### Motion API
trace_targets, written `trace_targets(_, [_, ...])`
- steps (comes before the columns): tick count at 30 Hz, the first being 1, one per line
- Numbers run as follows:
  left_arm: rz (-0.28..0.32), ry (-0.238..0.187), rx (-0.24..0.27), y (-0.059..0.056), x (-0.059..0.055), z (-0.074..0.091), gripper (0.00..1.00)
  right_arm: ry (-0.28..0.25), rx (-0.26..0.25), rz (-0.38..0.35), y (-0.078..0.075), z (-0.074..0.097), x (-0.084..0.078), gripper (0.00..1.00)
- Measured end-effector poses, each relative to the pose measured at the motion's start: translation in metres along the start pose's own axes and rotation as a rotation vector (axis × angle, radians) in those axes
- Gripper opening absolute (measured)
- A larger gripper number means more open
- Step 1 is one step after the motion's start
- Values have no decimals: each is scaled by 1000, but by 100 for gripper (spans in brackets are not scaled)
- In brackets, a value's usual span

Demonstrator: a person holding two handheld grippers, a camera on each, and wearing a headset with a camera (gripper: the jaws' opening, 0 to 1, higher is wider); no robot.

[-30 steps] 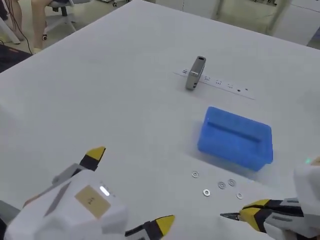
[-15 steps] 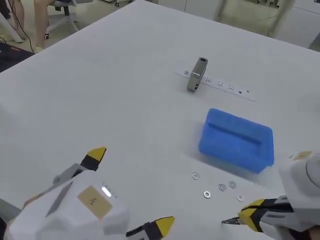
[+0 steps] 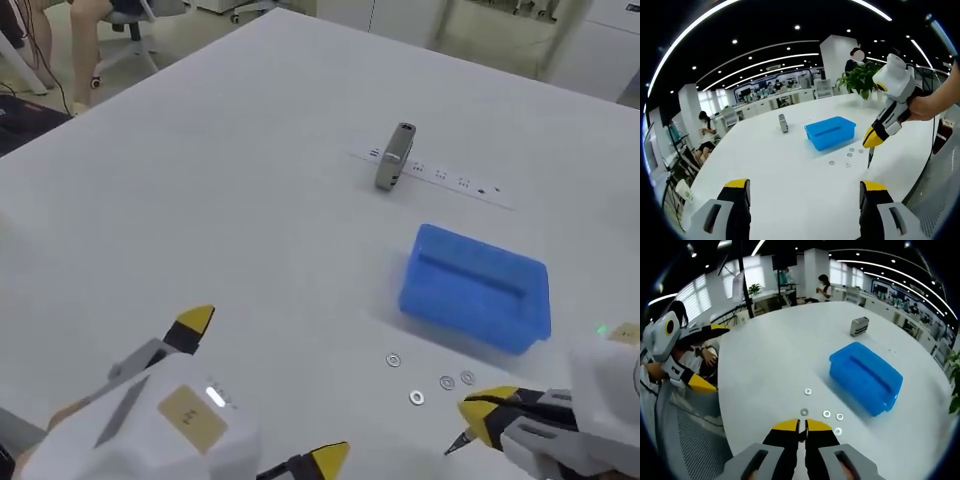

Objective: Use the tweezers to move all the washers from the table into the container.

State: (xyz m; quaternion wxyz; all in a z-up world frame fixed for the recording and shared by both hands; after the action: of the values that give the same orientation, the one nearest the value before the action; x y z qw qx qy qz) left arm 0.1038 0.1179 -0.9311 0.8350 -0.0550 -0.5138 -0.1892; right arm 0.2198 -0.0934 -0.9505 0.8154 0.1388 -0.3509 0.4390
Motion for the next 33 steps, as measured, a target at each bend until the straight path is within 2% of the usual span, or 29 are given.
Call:
trace_targets(2, [-2,1,1,0,0,0,92,-36,-35,-1,0,0,-3,0])
trace_targets(8, [-4,3,3,0,0,0,92,-90,-45,-32,3,-3,-7,1])
trace_targets(18, [-10,9,4,0,0,0,91,-105,-72,-63,6,-3,-19,2])
trace_targets(22, [-13,14,4,0,0,0,91,-104,-65,-63,5,-5,-16,1])
trace_targets(25, [-12,11,6,0,0,1,91,-76,-43,-94,5,-5,-13,0])
trace_targets(31, [-12,5,7,0,1,1,92,-144,-29,-159,-2,-3,11,0])
trace_targets(33, [-10,3,6,0,1,1,92,-162,-32,-157,-5,-4,19,1])
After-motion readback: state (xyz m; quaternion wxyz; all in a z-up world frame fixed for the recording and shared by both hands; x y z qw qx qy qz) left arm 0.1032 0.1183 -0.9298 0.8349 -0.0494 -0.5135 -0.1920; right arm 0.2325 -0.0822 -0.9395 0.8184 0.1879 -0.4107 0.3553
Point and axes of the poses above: the centre of the closed fingertips' face, and the gripper's own axes: z roughly backward along the fingers, y roughly to its left, x roughly out of its top, the point moved 9 cm from there along z, roughly backward along the fingers, and after that the axes turned 9 degrees about -x, right-handed, at the moved point
